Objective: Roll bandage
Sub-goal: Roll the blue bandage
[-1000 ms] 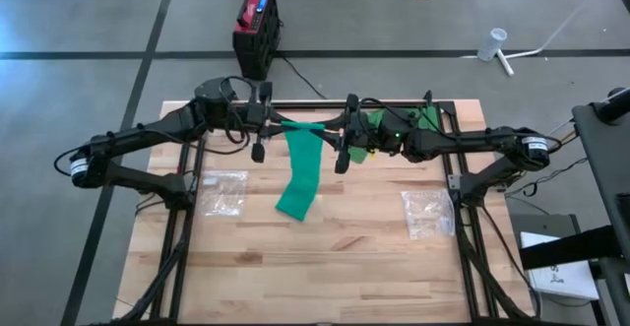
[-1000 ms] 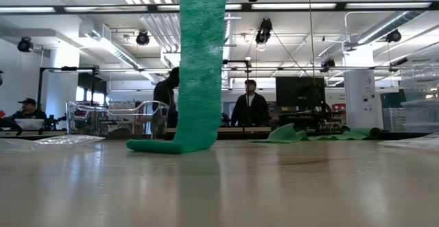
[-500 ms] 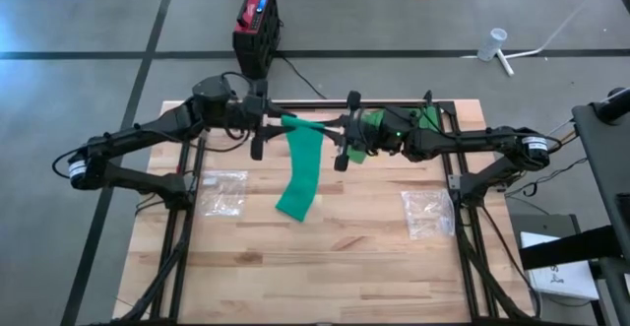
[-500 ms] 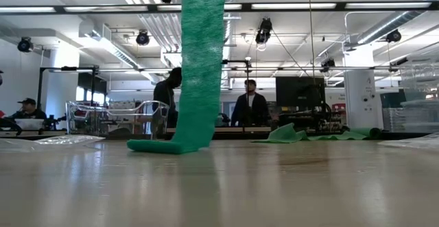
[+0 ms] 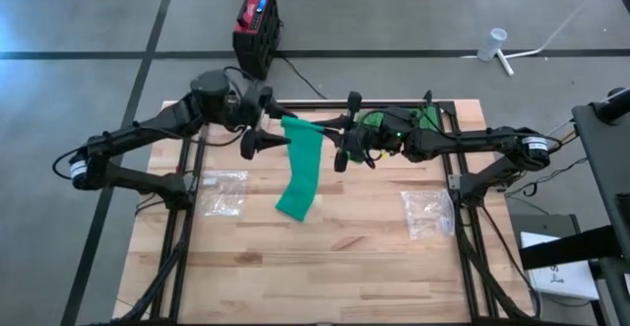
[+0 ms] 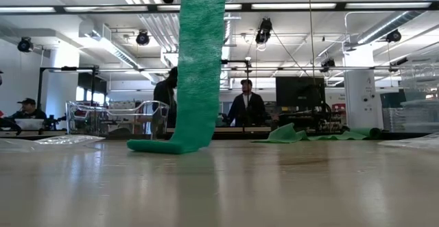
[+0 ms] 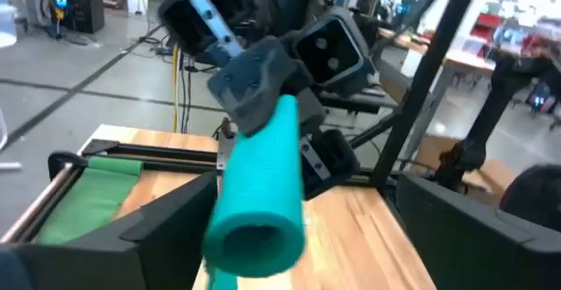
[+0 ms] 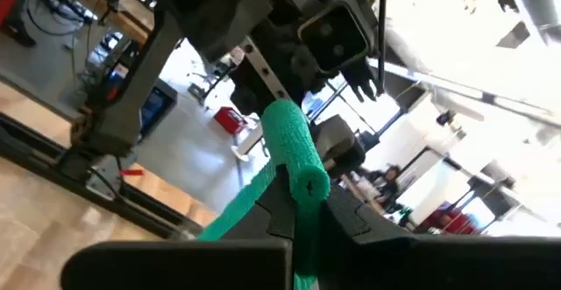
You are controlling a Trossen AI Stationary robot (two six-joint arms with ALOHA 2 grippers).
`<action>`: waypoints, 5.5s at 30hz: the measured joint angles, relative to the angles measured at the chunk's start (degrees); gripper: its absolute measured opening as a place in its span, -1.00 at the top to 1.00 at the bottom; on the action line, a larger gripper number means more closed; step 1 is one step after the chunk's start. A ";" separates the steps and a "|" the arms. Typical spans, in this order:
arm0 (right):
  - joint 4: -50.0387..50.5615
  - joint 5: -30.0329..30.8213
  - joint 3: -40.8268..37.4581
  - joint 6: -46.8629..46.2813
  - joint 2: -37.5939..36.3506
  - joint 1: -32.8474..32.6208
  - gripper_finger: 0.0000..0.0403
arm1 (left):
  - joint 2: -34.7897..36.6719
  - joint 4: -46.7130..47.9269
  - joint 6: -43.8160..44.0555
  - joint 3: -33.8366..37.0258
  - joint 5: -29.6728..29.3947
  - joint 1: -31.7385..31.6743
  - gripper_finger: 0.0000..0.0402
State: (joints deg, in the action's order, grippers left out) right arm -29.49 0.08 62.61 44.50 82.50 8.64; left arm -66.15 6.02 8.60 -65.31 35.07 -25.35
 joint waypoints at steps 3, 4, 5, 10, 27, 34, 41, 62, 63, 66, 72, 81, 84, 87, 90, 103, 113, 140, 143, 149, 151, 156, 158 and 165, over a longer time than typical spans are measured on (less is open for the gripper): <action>0.06 0.06 0.00 0.27 0.00 0.00 0.96 | -0.33 -0.01 2.27 -0.34 -0.01 -1.17 -0.69; 0.05 0.05 0.00 0.26 0.00 0.00 0.96 | -0.53 -0.07 2.82 -0.34 -0.02 -1.47 -0.66; 0.03 0.06 0.00 0.17 0.00 0.00 0.96 | -0.77 -0.15 3.27 -0.36 -0.03 -1.76 -0.63; 0.06 0.06 0.00 0.14 0.00 0.00 0.96 | -2.14 -0.12 4.15 -0.36 -0.04 -2.54 -0.34; 1.46 0.21 0.00 -13.50 0.02 0.02 0.82 | -3.04 -2.47 -2.02 -0.36 0.21 -2.61 0.94; 1.62 -0.11 0.00 -31.72 -0.37 0.02 0.38 | -3.04 -2.91 -9.74 -0.36 -0.17 -2.61 0.96; 0.36 -0.16 0.00 -42.96 -0.37 0.58 -0.10 | -3.02 -3.05 -18.19 -0.36 -0.37 -2.66 0.97; 0.19 2.86 0.00 -53.04 -0.11 1.75 0.46 | -3.25 -3.11 -29.64 -0.23 -0.24 -2.66 0.97; 0.22 2.86 0.00 -52.28 -0.11 1.75 0.53 | -3.45 -3.51 -28.76 -0.23 -0.24 -2.66 0.96; 0.30 2.97 0.00 -49.52 -0.11 1.77 0.75 | -4.13 -4.51 -25.69 -0.23 -0.55 -2.68 0.93; 0.37 4.35 -0.05 -45.11 -0.11 1.87 0.94 | -5.77 -6.53 -18.74 -0.23 -4.99 -2.68 0.76; 0.04 5.99 -0.07 -34.61 -0.11 1.69 0.96 | -6.02 -7.10 -6.93 -0.23 -0.26 -5.38 0.30; 0.06 6.22 -0.07 -29.78 -0.11 1.50 0.96 | -6.02 -7.12 -2.55 -0.23 3.60 -6.09 0.12; 0.06 8.40 -0.07 -26.72 -0.11 1.33 0.96 | -6.02 -7.15 1.73 -0.23 4.93 -6.22 -0.07; 0.11 8.96 -0.07 -24.16 -0.11 1.34 0.96 | -6.02 -7.58 7.02 -0.23 5.03 -6.69 -0.22; 0.66 8.95 -0.09 -16.56 0.11 0.04 0.96 | -6.02 -7.85 8.40 -0.23 5.95 -8.69 -0.35; 0.55 8.75 -0.11 -18.96 0.13 -0.52 0.96 | -7.35 -12.10 6.15 -0.29 10.64 -8.59 -0.40; 2.11 7.36 -0.15 -34.67 0.01 -0.12 0.78 | -14.06 -20.02 9.79 -0.29 19.49 -9.74 0.88; 2.23 7.23 -0.15 -40.52 -0.24 0.00 0.58 | -14.00 -20.06 8.07 -0.29 19.45 -9.80 0.94; 2.63 7.00 -0.15 -54.13 -1.45 0.51 0.12 | -13.84 -19.50 -0.38 -0.29 19.45 -9.85 0.91; 2.59 6.63 -0.13 -59.24 -1.69 1.50 0.00 | -13.50 -19.25 -4.59 -0.29 19.47 -9.91 0.96; 3.48 0.73 -0.13 -68.45 -1.18 4.93 -0.20 | -12.94 -18.47 -12.54 -0.29 19.47 -9.91 0.95; 3.84 -1.55 -0.13 -71.41 -0.88 6.05 -0.23 | -12.76 -18.14 -14.99 -0.27 19.43 -9.91 0.95; 3.11 -4.32 -0.13 -74.99 -0.52 6.93 -0.18 | -12.70 -17.05 -21.37 -0.27 16.01 -9.87 0.96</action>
State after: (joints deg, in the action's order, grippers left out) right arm -26.38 -4.24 62.48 -30.49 81.97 15.57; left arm -78.85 -11.02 -12.76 -65.58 51.08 -35.22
